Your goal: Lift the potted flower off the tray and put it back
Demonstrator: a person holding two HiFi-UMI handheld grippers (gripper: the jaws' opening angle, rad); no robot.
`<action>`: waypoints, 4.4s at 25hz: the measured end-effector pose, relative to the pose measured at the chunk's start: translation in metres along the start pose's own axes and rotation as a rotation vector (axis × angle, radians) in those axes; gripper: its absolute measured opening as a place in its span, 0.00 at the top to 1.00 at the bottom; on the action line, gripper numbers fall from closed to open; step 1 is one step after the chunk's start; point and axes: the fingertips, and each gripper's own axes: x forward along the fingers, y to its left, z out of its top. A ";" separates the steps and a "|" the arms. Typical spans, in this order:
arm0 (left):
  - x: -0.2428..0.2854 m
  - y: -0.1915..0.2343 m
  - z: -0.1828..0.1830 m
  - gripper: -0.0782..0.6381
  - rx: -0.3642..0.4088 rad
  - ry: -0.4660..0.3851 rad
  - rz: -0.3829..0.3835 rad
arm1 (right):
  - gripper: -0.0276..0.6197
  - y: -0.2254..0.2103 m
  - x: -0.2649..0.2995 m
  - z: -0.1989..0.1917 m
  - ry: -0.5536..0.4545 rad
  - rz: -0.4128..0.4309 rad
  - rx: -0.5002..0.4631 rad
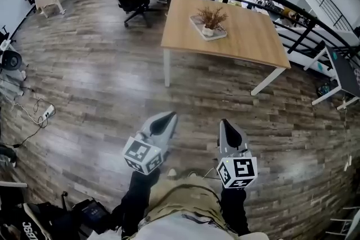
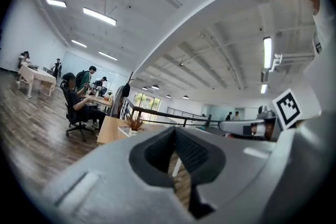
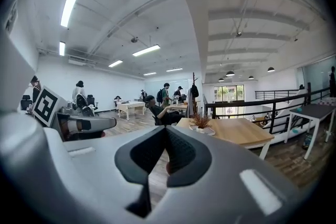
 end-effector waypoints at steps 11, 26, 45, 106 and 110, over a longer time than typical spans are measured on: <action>-0.018 0.068 -0.020 0.89 -0.050 0.031 0.066 | 0.95 0.035 0.066 -0.025 0.048 0.060 -0.016; 0.109 0.183 -0.022 0.89 -0.043 0.049 0.193 | 0.95 -0.075 0.255 -0.033 0.063 0.095 0.031; 0.527 0.329 0.032 0.89 0.089 0.113 0.142 | 0.95 -0.356 0.571 0.033 0.016 0.036 0.017; 0.657 0.597 -0.189 0.89 -0.049 0.462 0.169 | 0.24 -0.452 0.922 -0.263 0.378 -0.242 0.160; 0.655 0.598 -0.192 0.89 -0.049 0.461 0.175 | 0.21 -0.460 0.930 -0.265 0.371 -0.274 0.171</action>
